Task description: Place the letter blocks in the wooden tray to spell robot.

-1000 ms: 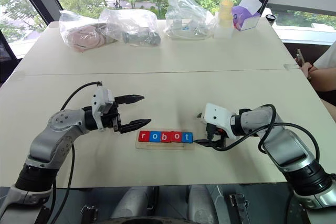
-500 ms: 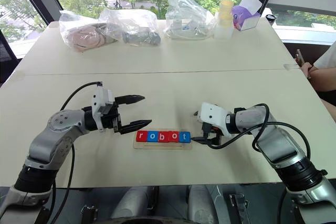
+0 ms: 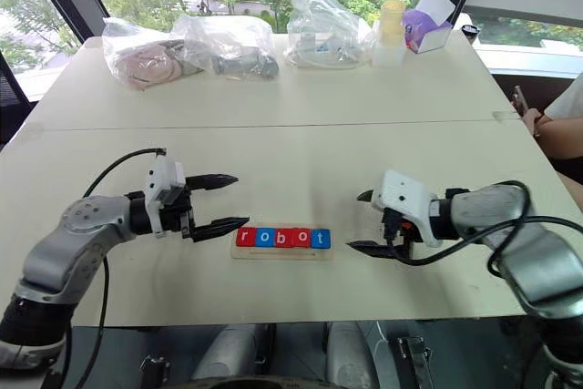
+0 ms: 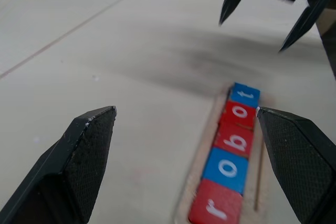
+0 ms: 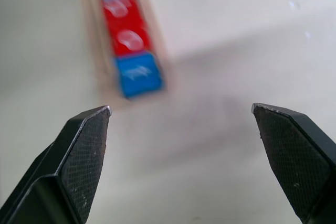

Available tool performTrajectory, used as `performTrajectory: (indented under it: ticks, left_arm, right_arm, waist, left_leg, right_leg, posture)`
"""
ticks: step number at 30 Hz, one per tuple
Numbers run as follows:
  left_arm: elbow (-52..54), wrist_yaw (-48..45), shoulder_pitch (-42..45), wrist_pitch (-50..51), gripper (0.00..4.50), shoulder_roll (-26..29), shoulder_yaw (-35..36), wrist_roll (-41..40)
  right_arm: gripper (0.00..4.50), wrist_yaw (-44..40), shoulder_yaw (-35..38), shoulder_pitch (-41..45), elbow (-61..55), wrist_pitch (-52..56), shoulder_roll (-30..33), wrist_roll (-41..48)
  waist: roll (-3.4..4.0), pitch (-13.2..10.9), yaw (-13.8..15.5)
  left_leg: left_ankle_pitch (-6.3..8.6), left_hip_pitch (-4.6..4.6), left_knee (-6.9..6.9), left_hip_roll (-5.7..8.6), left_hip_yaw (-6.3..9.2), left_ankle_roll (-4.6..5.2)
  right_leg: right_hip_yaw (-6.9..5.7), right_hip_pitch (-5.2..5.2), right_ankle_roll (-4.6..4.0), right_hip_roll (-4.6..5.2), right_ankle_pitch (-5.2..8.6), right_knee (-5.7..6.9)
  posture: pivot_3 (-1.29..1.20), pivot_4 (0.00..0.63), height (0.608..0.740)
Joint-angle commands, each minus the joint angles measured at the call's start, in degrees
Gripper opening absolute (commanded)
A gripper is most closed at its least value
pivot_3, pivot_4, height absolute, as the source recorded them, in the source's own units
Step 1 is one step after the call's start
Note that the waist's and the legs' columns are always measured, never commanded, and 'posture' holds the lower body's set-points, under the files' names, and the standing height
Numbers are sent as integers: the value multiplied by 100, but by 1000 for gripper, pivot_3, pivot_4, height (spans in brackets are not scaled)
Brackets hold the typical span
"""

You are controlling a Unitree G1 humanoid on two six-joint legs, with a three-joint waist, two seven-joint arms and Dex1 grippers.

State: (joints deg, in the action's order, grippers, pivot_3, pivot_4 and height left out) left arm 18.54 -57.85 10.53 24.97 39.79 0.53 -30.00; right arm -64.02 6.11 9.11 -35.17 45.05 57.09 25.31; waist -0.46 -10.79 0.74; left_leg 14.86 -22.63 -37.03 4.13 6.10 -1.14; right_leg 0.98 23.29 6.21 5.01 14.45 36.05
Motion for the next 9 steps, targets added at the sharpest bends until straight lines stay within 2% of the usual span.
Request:
performTrajectory:
  ticks: [1, 4, 9]
  left_arm:
    - [325, -218, -162, 128, 4500, 399, 289, -146]
    - [348, -394, -288, 133, 4500, 654, 429, -256]
    - [503, -403, -359, 424, 4500, 821, 498, -432]
  right_arm:
    - [4466, -227, 767, -217, -576, 661, 309, 930]
    - [4466, -351, 1123, -590, -797, 949, 516, 1402]
    - [4466, -161, 1044, -847, -797, 754, 564, 1344]
  waist:
    - [0, 0, -1]
    - [1, -1, 4]
    - [0, -1, 4]
  left_leg:
    - [0, 0, 0, 0, 0, 0]
    - [0, 0, 1, -1, -1, 0]
    - [1, -5, -1, -1, -2, 1]
  right_leg:
    - [0, 0, -1, 0, 0, 0]
    - [0, 0, -2, 1, 1, -2]
    - [0, 0, -4, 5, 3, -6]
  posture:
    - [0, 150, 740]
    - [0, 150, 740]
    - [0, 150, 740]
